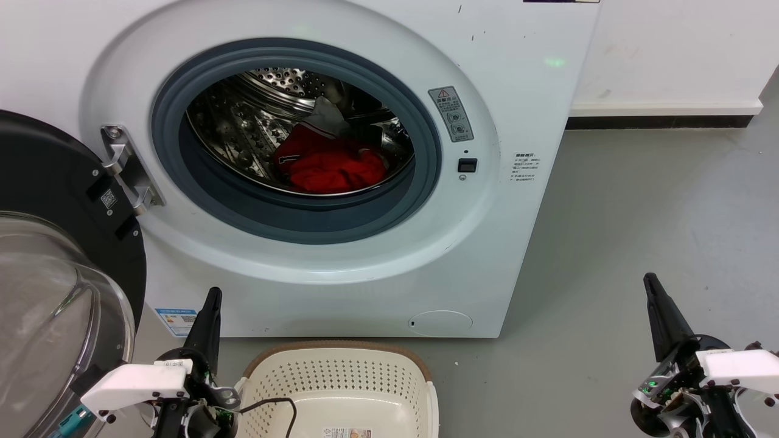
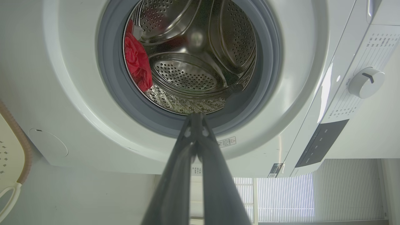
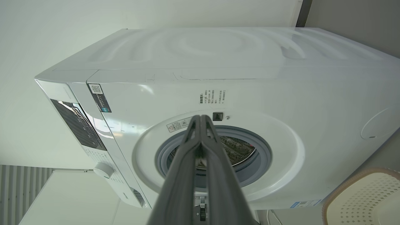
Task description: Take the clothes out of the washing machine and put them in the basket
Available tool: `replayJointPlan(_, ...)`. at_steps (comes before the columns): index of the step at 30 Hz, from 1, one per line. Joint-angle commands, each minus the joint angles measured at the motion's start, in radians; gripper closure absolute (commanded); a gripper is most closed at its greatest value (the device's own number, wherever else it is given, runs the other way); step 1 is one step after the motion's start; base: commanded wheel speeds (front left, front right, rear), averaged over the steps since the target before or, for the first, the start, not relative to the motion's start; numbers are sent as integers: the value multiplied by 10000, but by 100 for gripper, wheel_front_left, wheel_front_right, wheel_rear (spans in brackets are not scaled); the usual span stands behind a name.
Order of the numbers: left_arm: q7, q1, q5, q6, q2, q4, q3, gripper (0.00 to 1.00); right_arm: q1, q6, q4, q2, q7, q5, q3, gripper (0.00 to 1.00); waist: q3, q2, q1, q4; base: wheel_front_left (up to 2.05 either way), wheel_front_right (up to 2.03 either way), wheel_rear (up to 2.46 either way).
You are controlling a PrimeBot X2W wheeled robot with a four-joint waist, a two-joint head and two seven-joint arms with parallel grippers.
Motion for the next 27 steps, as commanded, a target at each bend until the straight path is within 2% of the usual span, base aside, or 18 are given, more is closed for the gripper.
replayJointPlan(1, 20, -58, 3, -25, 1, -3, 30, 100, -136, -3, 12, 35, 19, -58, -8, 100, 0, -1, 0, 0, 0, 0, 0)
replayJointPlan(15, 20, -58, 4, -25, 1, -3, 30, 100, -136, -3, 12, 35, 14, -53, -4, 100, 0, -1, 0, 0, 0, 0, 0)
replayJointPlan(16, -2, 0, 1, 0, 0, -1, 0, 0, 0, 0, -1, 0, -2, -1, 2, 0, 0, -1, 0, 0, 0, 0, 0)
replayJointPlan(22, -123, 191, 94, 2, -18, 126, -42, 0, 183, 0, 170, 6, -121, -60, 67, 0, 2, -1, 0, 3, 0, 0, 0)
replayJointPlan(27, -379, 254, 701, 26, -17, -91, 38, 0, 258, 0, -16, 7, -378, -588, 111, 0, 9, -1, 0, 7, 0, 0, 0)
